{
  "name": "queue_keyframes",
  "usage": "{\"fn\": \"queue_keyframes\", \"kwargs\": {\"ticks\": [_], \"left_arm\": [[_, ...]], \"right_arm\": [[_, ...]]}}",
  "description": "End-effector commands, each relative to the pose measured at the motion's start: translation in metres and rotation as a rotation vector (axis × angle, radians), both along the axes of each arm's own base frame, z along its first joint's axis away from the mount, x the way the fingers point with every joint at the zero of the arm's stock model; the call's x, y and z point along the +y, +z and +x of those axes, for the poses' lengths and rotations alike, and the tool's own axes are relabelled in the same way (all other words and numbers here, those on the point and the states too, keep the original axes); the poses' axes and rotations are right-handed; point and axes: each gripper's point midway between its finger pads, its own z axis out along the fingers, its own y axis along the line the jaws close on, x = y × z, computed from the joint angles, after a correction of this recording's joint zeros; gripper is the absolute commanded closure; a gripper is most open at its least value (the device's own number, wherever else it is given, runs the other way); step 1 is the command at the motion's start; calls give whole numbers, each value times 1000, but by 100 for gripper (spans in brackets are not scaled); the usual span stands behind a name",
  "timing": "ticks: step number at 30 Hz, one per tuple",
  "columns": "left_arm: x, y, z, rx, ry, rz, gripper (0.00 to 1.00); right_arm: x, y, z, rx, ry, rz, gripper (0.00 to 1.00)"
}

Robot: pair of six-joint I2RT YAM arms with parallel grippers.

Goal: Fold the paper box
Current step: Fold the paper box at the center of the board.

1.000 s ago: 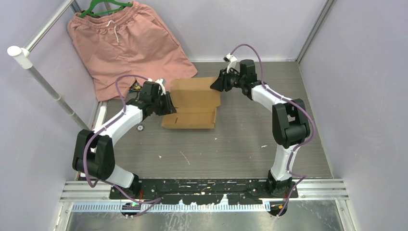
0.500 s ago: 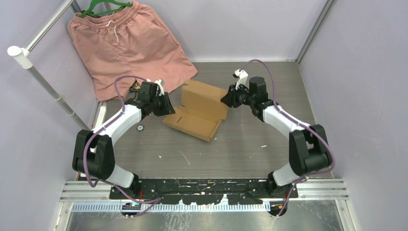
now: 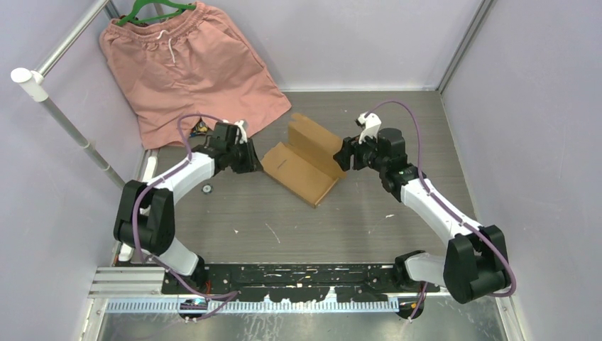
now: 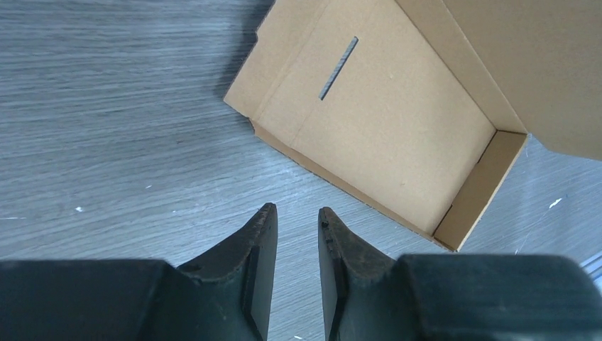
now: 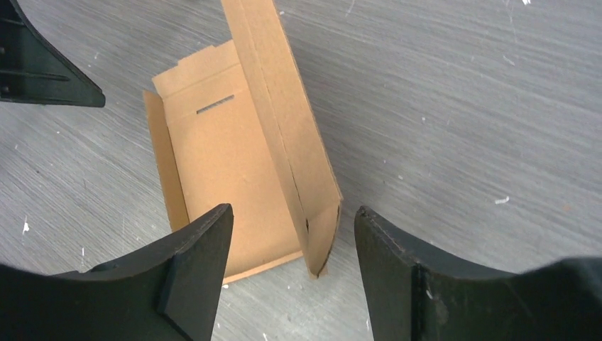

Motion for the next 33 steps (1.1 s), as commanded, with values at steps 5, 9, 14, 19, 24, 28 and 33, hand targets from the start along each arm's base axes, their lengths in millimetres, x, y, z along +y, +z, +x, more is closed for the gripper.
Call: {"fn": "queue_keyframes", "kwargs": {"ticks": [5, 9, 14, 19, 24, 28, 33], "left_arm": [[-25, 31, 35, -94, -28, -56, 72], [-28, 42, 50, -123, -26, -45, 71], [-30, 27, 72, -117, -21, -16, 72], [-30, 9, 87, -105, -4, 9, 73], [-32, -6, 94, -86, -8, 11, 74], [-33, -14, 97, -79, -4, 12, 75], [-31, -25, 106, -70, 6, 38, 75]], "right_arm": [[7, 83, -7, -59, -33, -6, 32], [38, 105, -8, -13, 71, -19, 32], [90, 103, 7, 65, 203, -17, 28], [128, 71, 40, 138, 283, -25, 32], [151, 53, 66, 179, 289, -54, 39], [169, 35, 79, 195, 293, -97, 42], [177, 19, 100, 198, 253, -120, 44]]}}
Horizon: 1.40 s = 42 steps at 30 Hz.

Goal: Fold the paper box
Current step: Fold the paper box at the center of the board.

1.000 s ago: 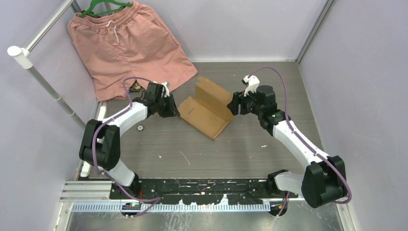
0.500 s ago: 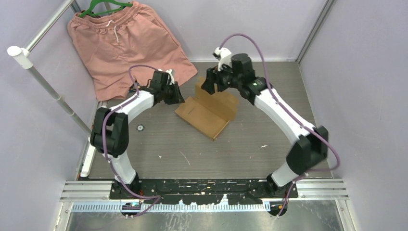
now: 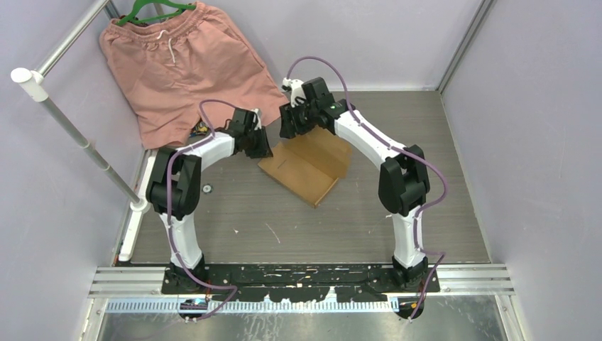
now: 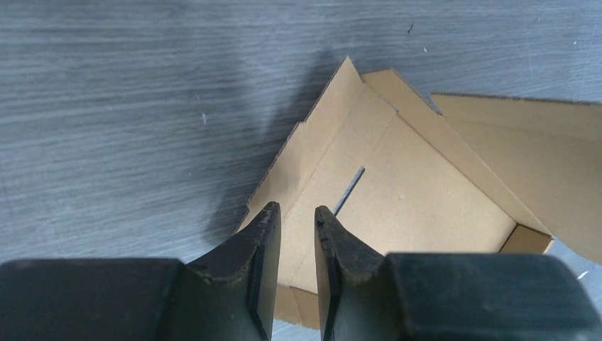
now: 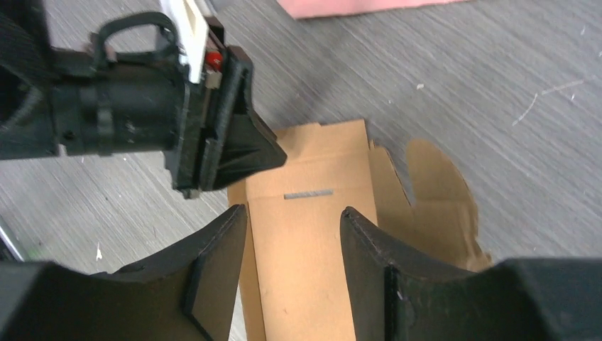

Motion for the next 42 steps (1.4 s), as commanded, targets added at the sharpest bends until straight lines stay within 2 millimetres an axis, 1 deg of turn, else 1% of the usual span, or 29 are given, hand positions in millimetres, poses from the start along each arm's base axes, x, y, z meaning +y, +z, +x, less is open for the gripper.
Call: {"fn": "queue_keyframes", "kwargs": {"ticks": [1, 5, 7, 9, 15, 18, 22, 24, 29, 32, 33, 34, 35, 36, 38, 42], "left_arm": [[-4, 12, 30, -87, 7, -4, 75], [-5, 1, 38, -72, 4, 11, 75], [-5, -8, 39, -53, 2, 18, 76], [-5, -15, 39, -43, 2, 21, 76], [-4, -27, 38, -25, -6, 32, 76], [-4, -29, 36, -20, -10, 33, 76], [-4, -30, 34, -19, -12, 32, 76], [-4, -31, 34, -19, -13, 29, 76], [-4, -32, 32, -16, -14, 30, 76], [-3, -32, 31, -18, -17, 35, 76], [-2, -33, 30, -16, -16, 37, 76], [-2, -32, 30, -18, -15, 38, 76], [-2, -33, 30, -18, -14, 37, 76], [-2, -34, 30, -16, -14, 38, 76], [-2, -35, 29, -12, -15, 35, 76], [-2, -37, 28, -11, -16, 35, 76]], "right_arm": [[12, 26, 21, -87, -13, 17, 44], [16, 14, 32, -77, -22, 2, 45], [18, 8, 35, -73, -21, -4, 45], [19, -2, 38, -60, -15, -21, 46], [13, -21, 50, -63, -40, -69, 46], [6, -27, 58, -73, -52, -94, 47], [-2, -36, 62, -73, -47, -132, 49], [-6, -43, 62, -64, -46, -152, 52], [-10, -60, 60, -33, -36, -197, 53], [-12, -67, 59, -16, -44, -214, 54], [-12, -68, 60, -12, -53, -215, 55], [-13, -70, 61, -5, -64, -217, 59], [-12, -70, 61, 0, -72, -217, 67], [-11, -71, 62, 9, -79, -218, 73], [-10, -71, 63, 17, -87, -219, 74], [-6, -69, 66, -2, -116, -217, 74]]}}
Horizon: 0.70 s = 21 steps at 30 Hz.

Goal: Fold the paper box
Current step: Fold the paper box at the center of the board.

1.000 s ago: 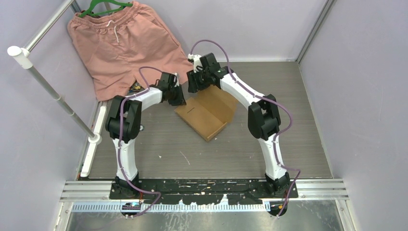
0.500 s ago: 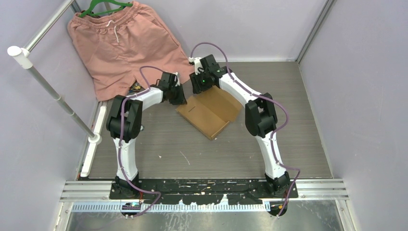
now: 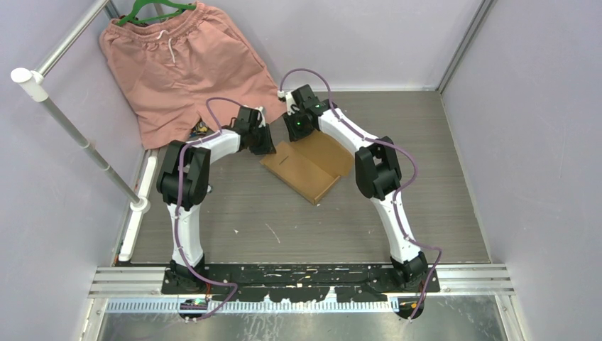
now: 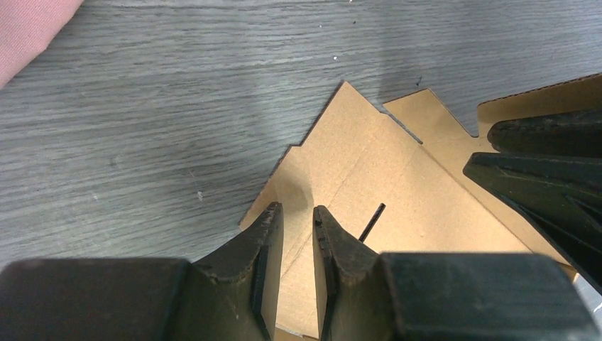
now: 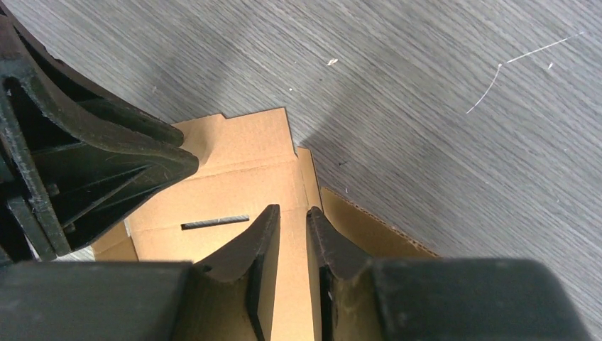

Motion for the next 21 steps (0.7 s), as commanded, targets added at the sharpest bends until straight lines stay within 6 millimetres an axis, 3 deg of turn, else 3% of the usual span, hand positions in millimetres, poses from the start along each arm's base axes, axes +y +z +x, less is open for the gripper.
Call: {"fn": "queue_keyframes", "kwargs": {"ticks": [1, 11, 21], "left_arm": [[7, -14, -5, 16, -3, 29, 77], [5, -12, -9, 14, -2, 12, 76], [2, -9, -18, 15, 8, -17, 77]], "right_arm": [[4, 30, 15, -76, -54, 21, 74], [10, 33, 28, -101, -165, 28, 74], [21, 22, 28, -97, -200, 28, 78]]}}
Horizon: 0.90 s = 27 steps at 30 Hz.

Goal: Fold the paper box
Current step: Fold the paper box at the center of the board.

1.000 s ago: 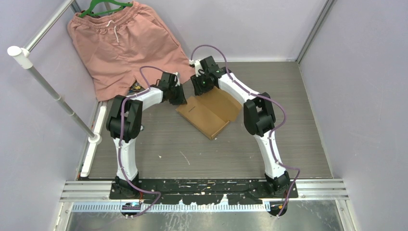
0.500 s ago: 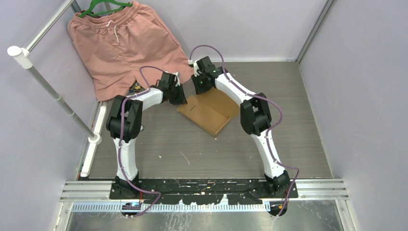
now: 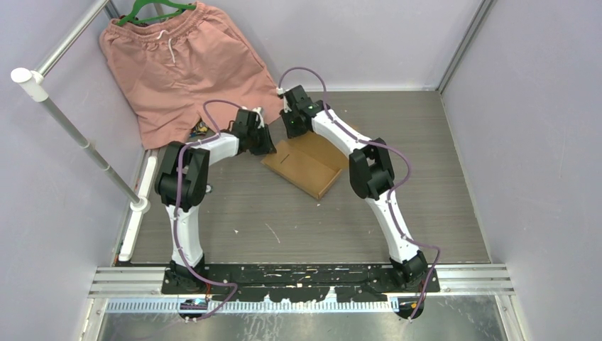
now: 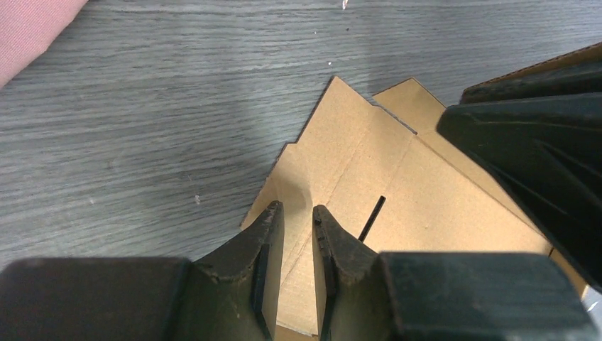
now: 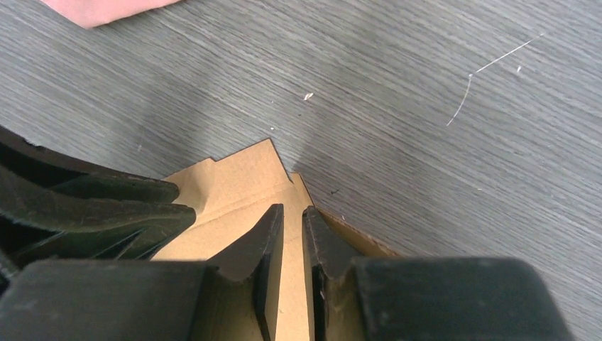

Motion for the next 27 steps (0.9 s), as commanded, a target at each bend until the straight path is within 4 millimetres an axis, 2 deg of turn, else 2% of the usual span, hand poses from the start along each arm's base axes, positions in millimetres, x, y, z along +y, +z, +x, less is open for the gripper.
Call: {"fn": "queue_keyframes", "kwargs": {"ticks": [1, 18, 27], "left_arm": [[5, -9, -18, 48, 4, 18, 77], [3, -7, -22, 41, 3, 13, 77], [1, -6, -24, 40, 0, 16, 78]], "right_arm": [[7, 21, 15, -76, -54, 26, 79], [7, 15, 27, -114, -111, 8, 78], [6, 16, 36, -128, -206, 31, 78]]}}
